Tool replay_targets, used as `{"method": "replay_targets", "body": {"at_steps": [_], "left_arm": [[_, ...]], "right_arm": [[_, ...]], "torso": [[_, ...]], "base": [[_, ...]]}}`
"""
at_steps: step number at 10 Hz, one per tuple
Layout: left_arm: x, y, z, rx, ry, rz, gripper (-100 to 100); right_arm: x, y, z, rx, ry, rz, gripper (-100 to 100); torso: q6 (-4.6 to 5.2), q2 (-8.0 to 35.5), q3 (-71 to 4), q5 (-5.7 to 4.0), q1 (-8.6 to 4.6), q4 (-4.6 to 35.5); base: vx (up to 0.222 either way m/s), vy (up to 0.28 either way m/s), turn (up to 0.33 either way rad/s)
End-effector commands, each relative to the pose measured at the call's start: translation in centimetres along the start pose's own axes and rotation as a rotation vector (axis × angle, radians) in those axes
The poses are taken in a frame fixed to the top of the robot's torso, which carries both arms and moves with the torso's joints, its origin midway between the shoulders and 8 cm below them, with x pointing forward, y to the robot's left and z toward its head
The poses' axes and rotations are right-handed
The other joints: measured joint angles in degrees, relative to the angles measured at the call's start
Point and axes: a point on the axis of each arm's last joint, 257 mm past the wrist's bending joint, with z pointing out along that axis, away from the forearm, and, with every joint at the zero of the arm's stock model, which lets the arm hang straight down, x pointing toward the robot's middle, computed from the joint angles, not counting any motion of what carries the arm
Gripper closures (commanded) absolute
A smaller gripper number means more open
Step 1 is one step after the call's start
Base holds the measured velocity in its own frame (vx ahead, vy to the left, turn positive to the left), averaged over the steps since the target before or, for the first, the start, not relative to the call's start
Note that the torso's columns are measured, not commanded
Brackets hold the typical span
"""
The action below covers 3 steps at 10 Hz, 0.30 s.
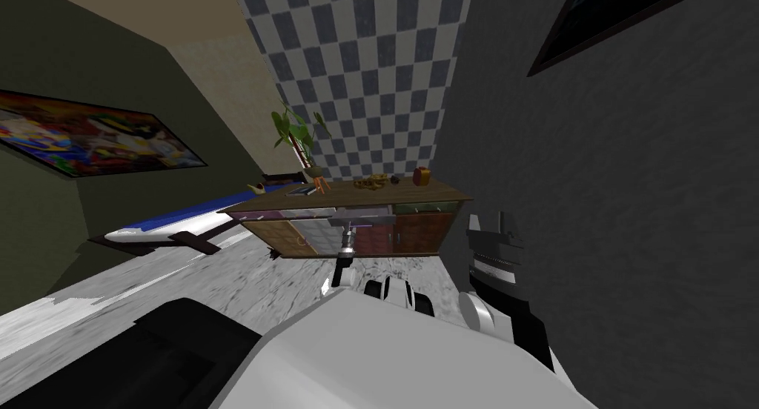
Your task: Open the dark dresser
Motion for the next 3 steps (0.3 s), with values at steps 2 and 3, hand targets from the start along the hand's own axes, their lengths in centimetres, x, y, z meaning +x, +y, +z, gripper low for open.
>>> {"method": "replay_targets", "body": {"at_steps": [2,3], "left_arm": [[-0.06,0.34,-0.22,-0.011,-0.001,0.001,0],[-0.07,0.43,-0.28,-0.014,-0.002,0.001,0]], "right_arm": [[0.0,0.0,0.0,0.0,0.0,0.0,0],[0.0,0.0,0.0,0.0,0.0,0.0,0]], "torso": [[0.03,-0.19,-0.1,0.11,0.08,-0.17],[0.03,-0.23,-0.12,0.14,0.11,-0.22]], "base": [[0.0,0.0,0.0],[0.0,0.0,0.0]]}}
